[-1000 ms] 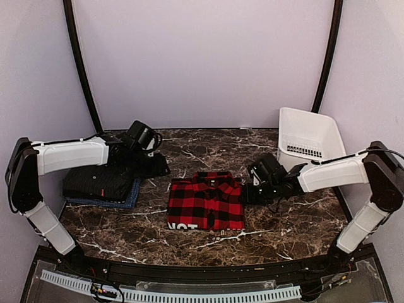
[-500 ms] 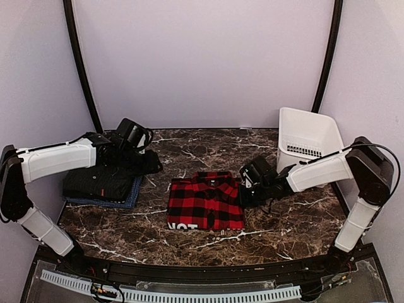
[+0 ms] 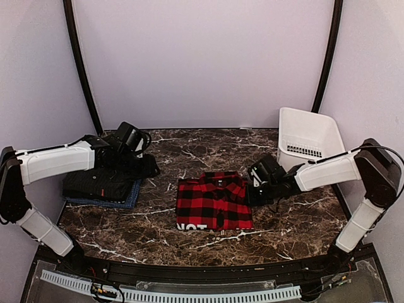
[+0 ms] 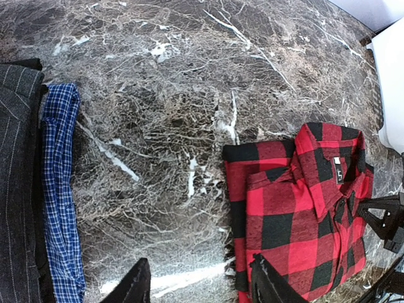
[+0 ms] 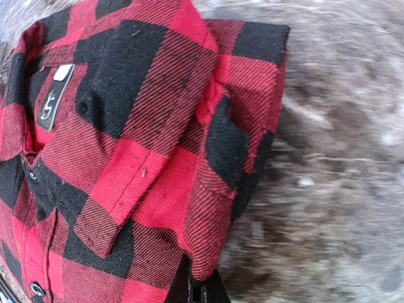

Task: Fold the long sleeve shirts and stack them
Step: Move the square-folded shirt to the center of the board.

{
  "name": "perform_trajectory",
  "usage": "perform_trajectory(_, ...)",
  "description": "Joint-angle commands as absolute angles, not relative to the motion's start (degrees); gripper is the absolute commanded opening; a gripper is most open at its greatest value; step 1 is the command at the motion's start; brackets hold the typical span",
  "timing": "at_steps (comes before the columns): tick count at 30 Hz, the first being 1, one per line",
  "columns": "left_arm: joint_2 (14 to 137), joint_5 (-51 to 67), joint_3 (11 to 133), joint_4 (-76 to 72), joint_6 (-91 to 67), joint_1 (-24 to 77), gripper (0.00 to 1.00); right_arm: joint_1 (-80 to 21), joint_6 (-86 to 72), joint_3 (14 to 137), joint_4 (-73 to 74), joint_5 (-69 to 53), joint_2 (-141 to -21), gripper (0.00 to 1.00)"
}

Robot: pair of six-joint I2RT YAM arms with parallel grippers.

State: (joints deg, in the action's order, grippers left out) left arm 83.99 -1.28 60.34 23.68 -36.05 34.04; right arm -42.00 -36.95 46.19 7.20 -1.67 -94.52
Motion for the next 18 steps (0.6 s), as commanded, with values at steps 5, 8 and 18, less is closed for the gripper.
perform_trajectory(5,84.0,-4.6,59.3,26.1,-36.0,33.5,0.52,-36.9,-33.3,42.6,11.4,-0.3,-89.9,0.00)
perform_trajectory(8,85.6,-6.6,59.6,27.2,-35.8,33.2,0.52,-34.9,-33.2,41.0,13.3,-0.2,-88.7,0.00)
perform_trajectory(18,90.3,-9.9,60.8,29.7,-33.9,31.5,0.52,-29.0,-32.8,35.6,15.1,1.8,-79.9,0.00)
